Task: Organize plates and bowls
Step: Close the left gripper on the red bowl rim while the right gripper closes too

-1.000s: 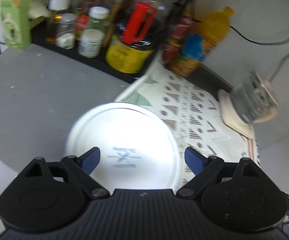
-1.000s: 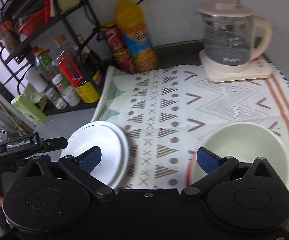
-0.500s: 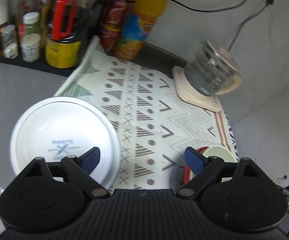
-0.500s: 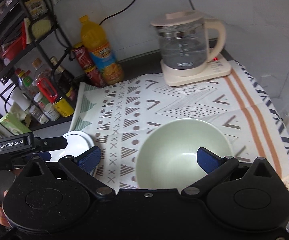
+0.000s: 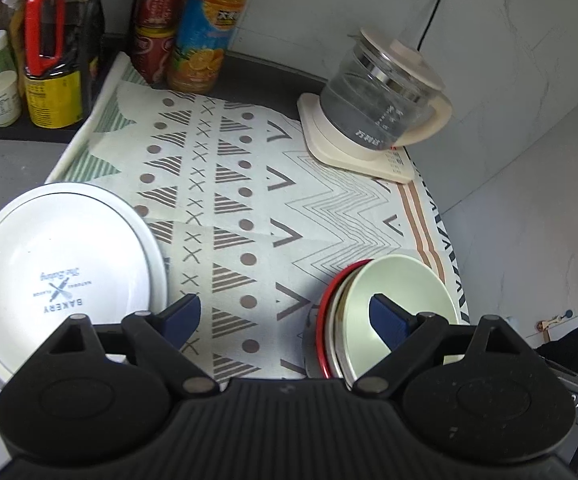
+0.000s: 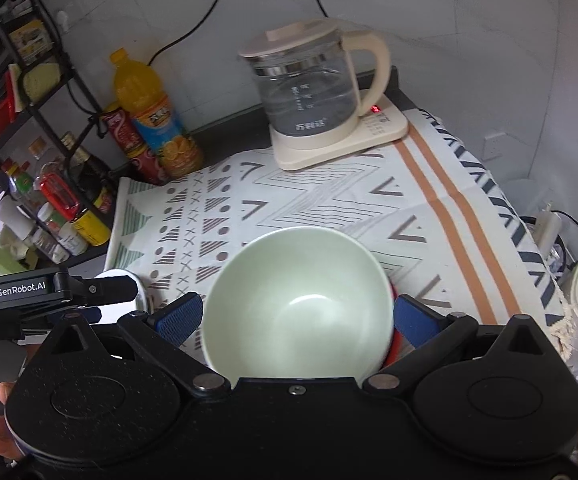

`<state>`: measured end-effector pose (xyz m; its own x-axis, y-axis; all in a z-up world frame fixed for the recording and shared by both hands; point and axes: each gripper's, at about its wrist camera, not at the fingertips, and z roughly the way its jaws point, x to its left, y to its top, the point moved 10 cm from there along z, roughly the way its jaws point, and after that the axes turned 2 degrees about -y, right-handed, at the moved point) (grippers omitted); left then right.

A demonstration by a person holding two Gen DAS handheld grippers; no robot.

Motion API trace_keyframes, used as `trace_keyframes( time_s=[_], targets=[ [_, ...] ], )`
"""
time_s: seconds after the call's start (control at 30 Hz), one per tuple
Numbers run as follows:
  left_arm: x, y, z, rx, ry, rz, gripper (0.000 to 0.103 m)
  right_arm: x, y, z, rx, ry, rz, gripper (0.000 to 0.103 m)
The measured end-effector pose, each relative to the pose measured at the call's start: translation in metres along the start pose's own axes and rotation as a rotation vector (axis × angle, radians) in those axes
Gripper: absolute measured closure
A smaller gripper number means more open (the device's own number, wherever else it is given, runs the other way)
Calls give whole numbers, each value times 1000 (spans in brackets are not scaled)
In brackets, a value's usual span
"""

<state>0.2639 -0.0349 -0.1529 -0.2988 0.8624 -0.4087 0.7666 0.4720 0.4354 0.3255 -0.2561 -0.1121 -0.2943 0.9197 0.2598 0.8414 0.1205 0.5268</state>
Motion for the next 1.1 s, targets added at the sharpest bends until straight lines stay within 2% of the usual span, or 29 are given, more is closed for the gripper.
trace_keyframes(
  time_s=[0.17, 0.57, 0.67, 0.8, 0.97, 1.1],
  targets=[
    [-13, -4, 14, 28, -29, 7, 13, -15, -4, 6, 15, -12, 36, 0],
    [-30, -16, 52, 109, -20, 41, 15, -43, -19, 32, 70, -42, 87, 1],
    [-31, -20, 63, 134, -27, 35, 16, -45, -23, 40, 91, -36, 98, 8],
    [-33, -26, 76, 162, -38, 29, 22, -48, -30, 53, 136, -30, 127, 29],
    [-32, -34, 93, 206, -43, 13, 41, -52, -37, 65, 180, -30, 150, 45],
    [-33, -41, 105, 241, -53, 2, 51, -53, -42, 72, 212, -28, 157, 58]
  ],
)
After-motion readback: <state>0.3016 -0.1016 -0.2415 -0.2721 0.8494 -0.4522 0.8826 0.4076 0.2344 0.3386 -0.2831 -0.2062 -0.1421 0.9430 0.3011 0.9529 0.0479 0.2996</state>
